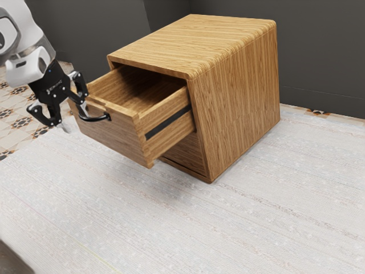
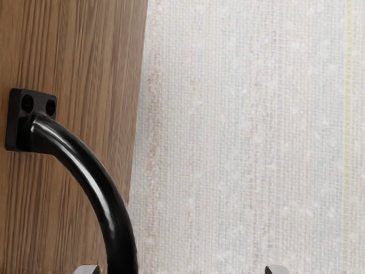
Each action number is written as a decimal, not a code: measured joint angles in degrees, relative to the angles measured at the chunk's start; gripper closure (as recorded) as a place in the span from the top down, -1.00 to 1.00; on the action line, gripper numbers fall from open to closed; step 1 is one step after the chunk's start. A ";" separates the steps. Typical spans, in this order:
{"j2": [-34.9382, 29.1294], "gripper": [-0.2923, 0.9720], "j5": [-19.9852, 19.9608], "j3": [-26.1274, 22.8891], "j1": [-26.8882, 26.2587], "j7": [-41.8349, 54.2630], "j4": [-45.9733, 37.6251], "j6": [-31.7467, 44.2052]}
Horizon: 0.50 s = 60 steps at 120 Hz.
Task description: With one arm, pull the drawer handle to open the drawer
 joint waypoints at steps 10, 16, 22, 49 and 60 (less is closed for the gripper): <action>-1.53 -0.02 0.00 0.13 0.16 0.03 -1.59 0.03; -2.88 -0.02 0.02 0.31 0.13 0.04 -2.42 0.03; -4.96 0.00 0.24 0.69 0.06 0.01 -2.89 0.02; -9.76 0.33 -3.95 0.60 1.47 -2.66 0.60 0.62; -9.62 0.40 -6.30 -0.76 1.53 -6.83 3.74 0.62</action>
